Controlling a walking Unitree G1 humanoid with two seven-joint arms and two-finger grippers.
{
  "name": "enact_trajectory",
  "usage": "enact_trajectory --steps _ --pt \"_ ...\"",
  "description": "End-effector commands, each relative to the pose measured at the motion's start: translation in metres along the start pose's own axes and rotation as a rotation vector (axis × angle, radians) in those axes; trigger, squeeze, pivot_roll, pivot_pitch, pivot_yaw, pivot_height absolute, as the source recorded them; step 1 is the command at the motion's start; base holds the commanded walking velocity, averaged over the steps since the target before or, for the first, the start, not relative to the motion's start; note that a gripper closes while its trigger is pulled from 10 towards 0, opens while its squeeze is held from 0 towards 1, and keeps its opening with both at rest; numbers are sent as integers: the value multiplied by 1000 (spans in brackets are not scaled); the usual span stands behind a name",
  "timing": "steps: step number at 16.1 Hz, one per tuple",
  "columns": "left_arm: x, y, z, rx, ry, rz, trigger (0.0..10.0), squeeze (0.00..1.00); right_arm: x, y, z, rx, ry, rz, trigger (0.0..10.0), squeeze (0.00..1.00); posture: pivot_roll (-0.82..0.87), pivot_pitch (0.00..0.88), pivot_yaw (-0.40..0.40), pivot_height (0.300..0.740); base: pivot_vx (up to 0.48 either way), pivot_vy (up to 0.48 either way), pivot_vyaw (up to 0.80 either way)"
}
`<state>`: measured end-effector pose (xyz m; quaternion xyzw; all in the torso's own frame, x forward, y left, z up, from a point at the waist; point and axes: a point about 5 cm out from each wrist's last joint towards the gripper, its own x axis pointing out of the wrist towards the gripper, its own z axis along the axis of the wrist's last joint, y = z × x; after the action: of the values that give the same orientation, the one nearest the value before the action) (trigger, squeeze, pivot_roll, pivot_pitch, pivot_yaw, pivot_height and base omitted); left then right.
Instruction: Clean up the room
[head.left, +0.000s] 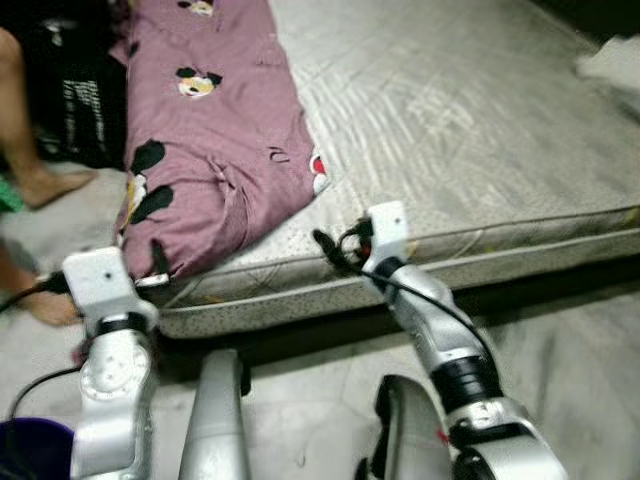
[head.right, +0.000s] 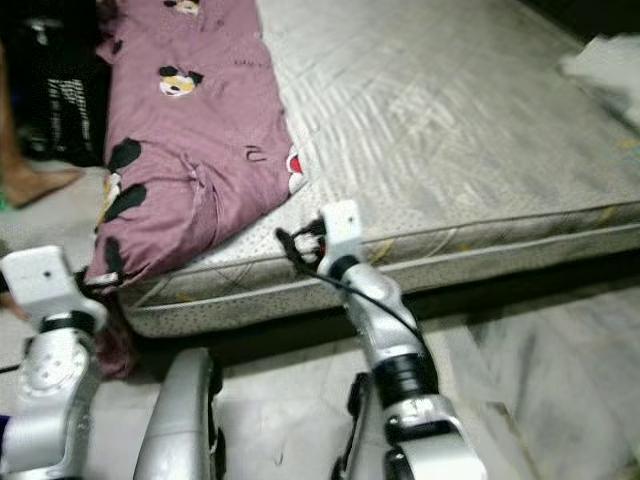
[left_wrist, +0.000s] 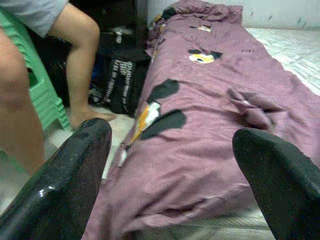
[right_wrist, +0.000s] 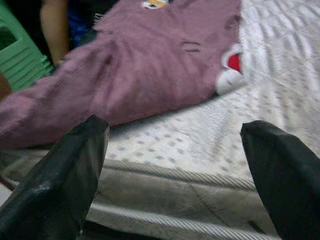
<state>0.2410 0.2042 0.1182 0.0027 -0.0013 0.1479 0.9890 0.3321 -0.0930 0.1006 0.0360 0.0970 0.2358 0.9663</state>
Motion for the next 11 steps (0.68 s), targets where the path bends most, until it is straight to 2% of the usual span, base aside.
enact_trajectory --steps 1,4,8,9,11 --pt "0 -2 0 3 3 -14 10000 0 -2 -6 -3 8 12 -22 10000 0 -34 70 -73 539 270 0 0" --pt "1 -4 0 1 2 -23 10000 0 -1 -5 -2 -2 11 -18 10000 0 -34 67 -72 539 295 0 0" --pt "1 -5 -2 -8 13 -23 10000 0 -1 -5 -2 -2 9 -16 10000 0 -35 66 -72 539 304 0 555" --pt "1 -5 -3 -9 21 -21 10000 0 -1 -5 -2 -2 10 -17 10000 0 -35 66 -72 539 0 0 606" --pt "2 -8 -4 -18 30 -24 10000 0 -1 -6 -3 1 12 -22 10000 0 -38 67 -75 539 0 0 0"
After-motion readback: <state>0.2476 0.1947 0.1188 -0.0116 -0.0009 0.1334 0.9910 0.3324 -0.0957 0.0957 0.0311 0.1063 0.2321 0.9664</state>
